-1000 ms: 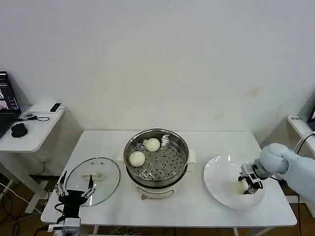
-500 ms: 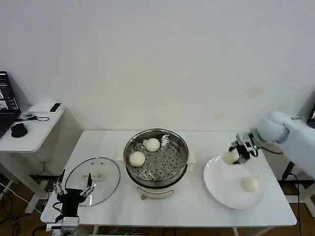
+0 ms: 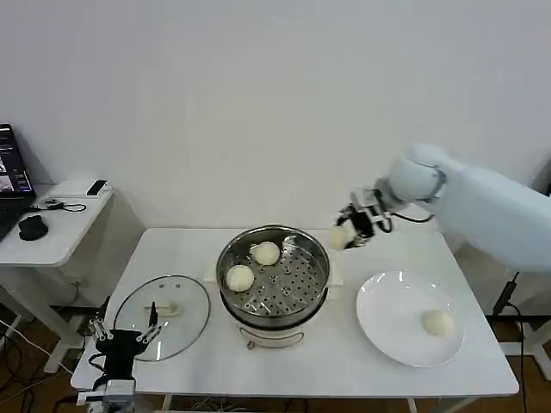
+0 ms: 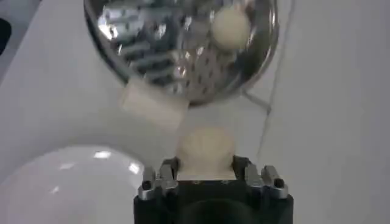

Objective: Take steamed baozi put them in steamer then cover it.

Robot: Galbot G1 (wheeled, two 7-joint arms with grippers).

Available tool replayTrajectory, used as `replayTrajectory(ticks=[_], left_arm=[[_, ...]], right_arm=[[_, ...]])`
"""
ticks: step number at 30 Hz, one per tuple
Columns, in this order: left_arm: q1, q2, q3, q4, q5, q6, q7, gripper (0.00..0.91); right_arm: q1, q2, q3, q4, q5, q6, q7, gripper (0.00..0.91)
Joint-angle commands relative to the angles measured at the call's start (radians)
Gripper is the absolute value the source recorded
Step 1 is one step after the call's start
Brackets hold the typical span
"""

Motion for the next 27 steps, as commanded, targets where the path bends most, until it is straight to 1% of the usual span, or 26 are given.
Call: replayTrajectory(ticks=[1, 4, 7, 9, 12, 15, 18, 19, 22, 25, 26, 27], left_arm=[[0.003, -0.002, -0.006, -0.005, 0.000, 0.000, 0.000, 0.907], [0.007, -0.003, -0.020, -0.007, -0.003, -0.001, 0.000, 0.907], [0.012, -0.003, -0.031, -0.010, -0.008, -0.002, -0.001, 0.907], [0.012, -0.003, -0.035, -0.008, -0.008, -0.003, -0.001, 0.907], [0.014, -0.007, -0.036, -0.009, -0.007, -0.003, -0.001, 0.907], [0.016, -0.008, -0.035, -0.015, -0.005, -0.002, -0.001, 0.907], [0.017, -0.009, -0.038, -0.019, -0.006, -0.002, -0.001, 0.907], [0.017, -0.009, -0.040, -0.020, -0.007, -0.002, -0.001, 0.907], [0.019, -0.008, -0.043, -0.016, -0.009, -0.004, -0.002, 0.907], [0.019, -0.010, -0.042, -0.011, -0.009, -0.006, -0.002, 0.907], [0.020, -0.010, -0.042, -0.011, -0.009, -0.007, -0.003, 0.907], [0.020, -0.011, -0.041, -0.011, -0.009, -0.007, -0.003, 0.907]], right_arm=[[0.071, 0.238, -0.111, -0.005, 0.073, 0.041, 0.055, 0.605], [0.052, 0.281, -0.136, -0.009, 0.061, 0.063, 0.050, 0.605], [0.044, 0.295, -0.169, -0.012, 0.046, 0.084, 0.049, 0.605], [0.035, 0.307, -0.193, -0.020, 0.008, 0.126, 0.046, 0.605], [0.022, 0.316, -0.205, -0.023, -0.009, 0.158, 0.034, 0.605], [0.016, 0.317, -0.209, -0.019, -0.031, 0.179, 0.011, 0.605], [0.018, 0.306, -0.217, -0.011, -0.078, 0.202, -0.026, 0.605], [0.019, 0.304, -0.219, -0.008, -0.078, 0.204, -0.034, 0.605], [0.022, 0.288, -0.223, 0.004, -0.075, 0.228, -0.041, 0.605], [0.019, 0.277, -0.228, 0.015, -0.090, 0.261, -0.045, 0.615], [0.018, 0.275, -0.230, 0.017, -0.092, 0.264, -0.048, 0.605], [0.018, 0.273, -0.230, 0.020, -0.092, 0.265, -0.049, 0.615]])
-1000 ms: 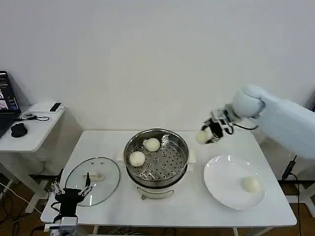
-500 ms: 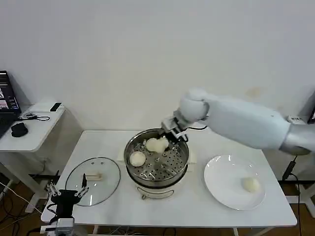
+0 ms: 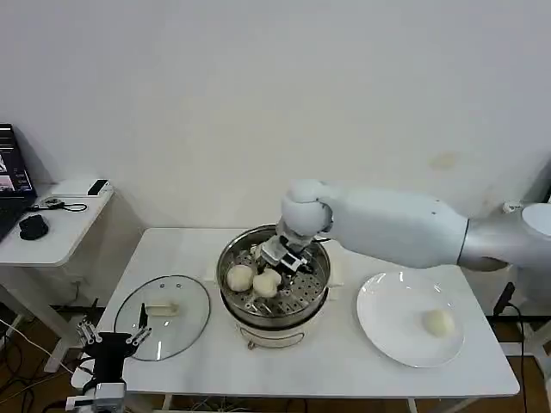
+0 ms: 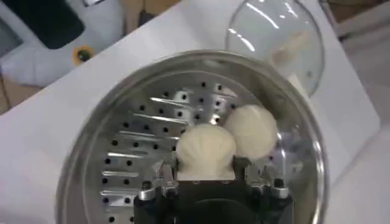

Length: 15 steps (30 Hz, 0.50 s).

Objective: Take steamed baozi put them in steamer then cover it.

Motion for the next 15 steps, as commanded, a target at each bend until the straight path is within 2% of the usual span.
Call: replayTrajectory(ticks=[1, 15], left_arm=[[0.001, 0.000, -0.001, 0.004, 0.000, -0.001, -0.001, 0.907], [-0.001, -0.004, 0.003, 0.002, 0.001, -0.001, -0.002, 0.907]], right_arm=[[0.001, 0.011, -0.023, 0.016, -0.027, 0.065, -0.025, 0.615], [0.006, -0.018, -0.027, 0.042, -0.034, 0.084, -0.038, 0.615]])
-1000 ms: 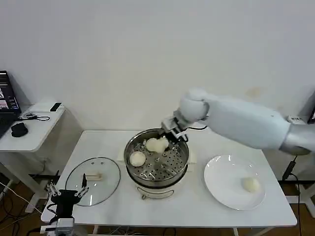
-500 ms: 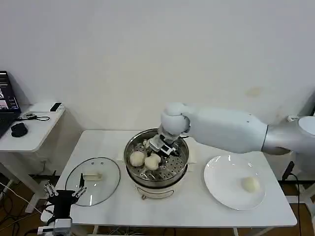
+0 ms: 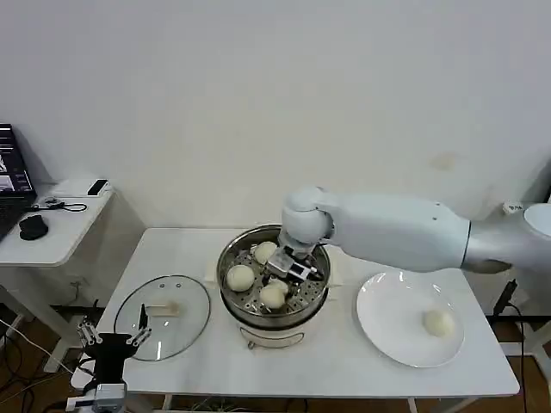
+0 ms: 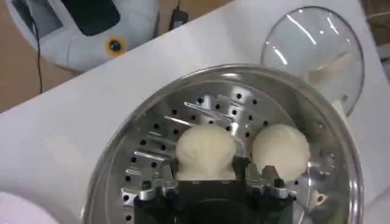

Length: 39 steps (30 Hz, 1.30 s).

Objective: Take steamed baozi put them in steamer then cover it.

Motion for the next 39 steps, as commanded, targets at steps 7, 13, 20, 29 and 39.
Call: replayTrajectory(ticks=[7, 13, 20, 29, 39], left_arm=[[-0.001, -0.001, 0.003, 0.003, 0.002, 0.000, 0.000, 0.907], [-0.002, 0.000, 0.005, 0.004, 0.002, 0.001, 0.000, 0.907], [-0.008, 0.004, 0.009, 0.007, 0.003, 0.000, 0.000, 0.907], [-0.020, 0.017, 0.017, 0.013, 0.003, -0.002, -0.001, 0.907], [-0.025, 0.043, 0.033, 0.008, -0.009, 0.005, 0.005, 0.907]], right_arm=[[-0.003, -0.007, -0.004, 0.012, 0.006, 0.025, 0.009, 0.907], [0.000, -0.019, 0.008, 0.015, 0.007, 0.031, 0.019, 0.907], [0.019, -0.075, 0.083, 0.001, 0.024, 0.008, 0.038, 0.907], [0.046, -0.237, 0.172, -0.019, 0.019, -0.060, 0.055, 0.907], [0.000, -0.490, 0.189, -0.033, -0.008, -0.188, 0.032, 0.907]])
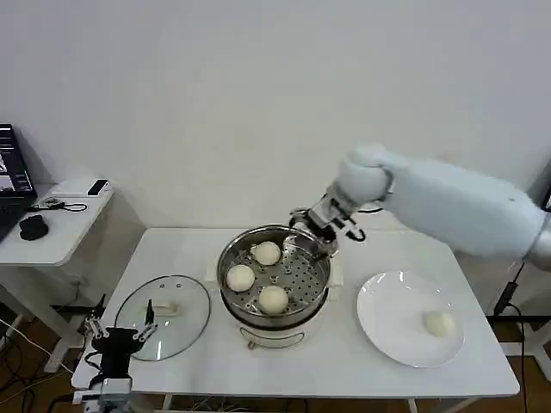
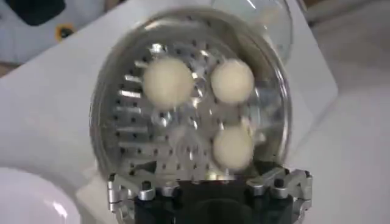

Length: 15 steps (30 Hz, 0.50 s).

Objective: Take steamed baozi put them in steamer then cover it.

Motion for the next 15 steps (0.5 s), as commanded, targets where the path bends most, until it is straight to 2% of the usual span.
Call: replayTrajectory(ticks=[1, 4, 7, 11, 15], left_arm=[[0.000, 0.015, 0.001, -0.001, -0.008, 0.001, 0.002, 0.907], [-0.003, 0.021, 0.003, 0.008, -0.009, 0.000, 0.002, 0.907], [-0.008, 0.027, 0.009, 0.022, -0.013, -0.001, 0.003, 0.907], [-0.018, 0.037, 0.018, 0.034, -0.016, -0.001, 0.005, 0.907], [-0.026, 0.040, 0.026, 0.043, -0.016, 0.000, 0.005, 0.907]], right_arm=[[-0.050, -0.252, 0.031, -0.004, -0.041, -0.087, -0.003, 0.907], [-0.106, -0.349, 0.043, 0.026, -0.056, -0.101, 0.002, 0.907], [-0.200, -0.434, 0.112, 0.056, -0.088, -0.104, 0.005, 0.907], [-0.321, -0.511, 0.181, 0.070, -0.116, -0.103, 0.007, 0.907], [-0.506, -0.552, 0.296, 0.057, -0.148, -0.099, 0.009, 0.907]])
